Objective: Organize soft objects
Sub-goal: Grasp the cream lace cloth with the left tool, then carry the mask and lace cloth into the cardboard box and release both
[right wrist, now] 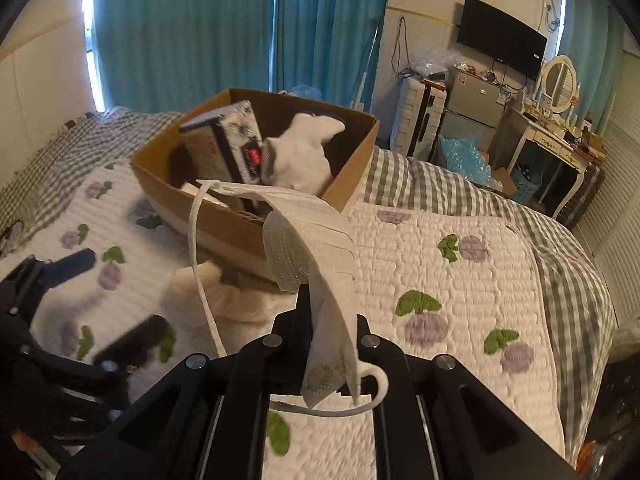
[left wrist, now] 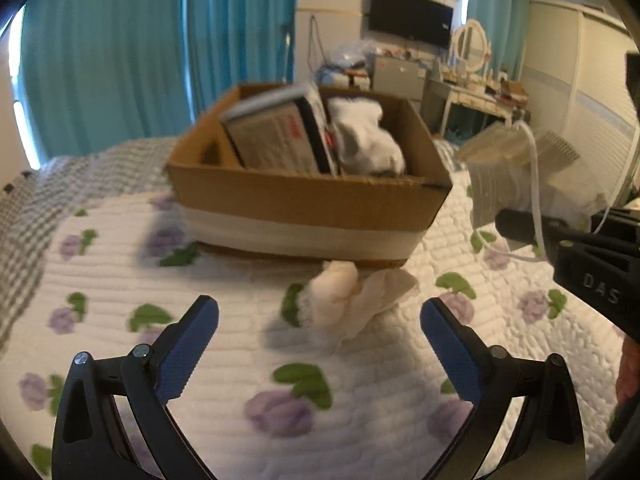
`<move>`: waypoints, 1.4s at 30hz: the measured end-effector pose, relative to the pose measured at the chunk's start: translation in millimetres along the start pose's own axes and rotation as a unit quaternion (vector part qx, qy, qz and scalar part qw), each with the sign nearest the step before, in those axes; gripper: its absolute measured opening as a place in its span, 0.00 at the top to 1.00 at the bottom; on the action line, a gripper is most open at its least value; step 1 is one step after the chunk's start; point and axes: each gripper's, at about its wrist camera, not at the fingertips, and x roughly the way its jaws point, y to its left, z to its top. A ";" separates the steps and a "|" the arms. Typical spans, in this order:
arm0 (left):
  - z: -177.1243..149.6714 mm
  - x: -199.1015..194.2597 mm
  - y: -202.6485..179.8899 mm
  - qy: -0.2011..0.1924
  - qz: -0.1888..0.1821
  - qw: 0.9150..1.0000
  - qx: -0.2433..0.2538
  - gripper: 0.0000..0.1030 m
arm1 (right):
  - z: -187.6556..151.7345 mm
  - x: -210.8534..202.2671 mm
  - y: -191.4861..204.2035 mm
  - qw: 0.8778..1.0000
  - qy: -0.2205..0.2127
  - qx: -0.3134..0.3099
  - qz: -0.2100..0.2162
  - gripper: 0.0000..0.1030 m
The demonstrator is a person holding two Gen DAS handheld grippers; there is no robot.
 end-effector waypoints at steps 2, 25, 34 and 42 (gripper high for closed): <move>-1.6 20.9 -3.3 0.012 -0.001 1.000 0.005 0.02 | -1.3 12.2 -3.8 1.000 0.005 0.001 0.003 0.92; 21.1 -63.1 17.3 -0.013 -0.042 0.998 0.051 0.84 | -13.9 -15.4 -1.6 0.998 -0.004 0.037 0.042 0.92; 88.6 -106.6 39.7 -0.065 -0.013 0.996 0.057 0.84 | 49.5 -75.7 17.1 0.997 -0.062 0.002 0.039 0.92; 153.3 -67.2 40.2 -0.079 0.000 0.994 0.074 0.84 | 124.4 -58.9 23.2 0.996 -0.076 -0.023 0.029 0.92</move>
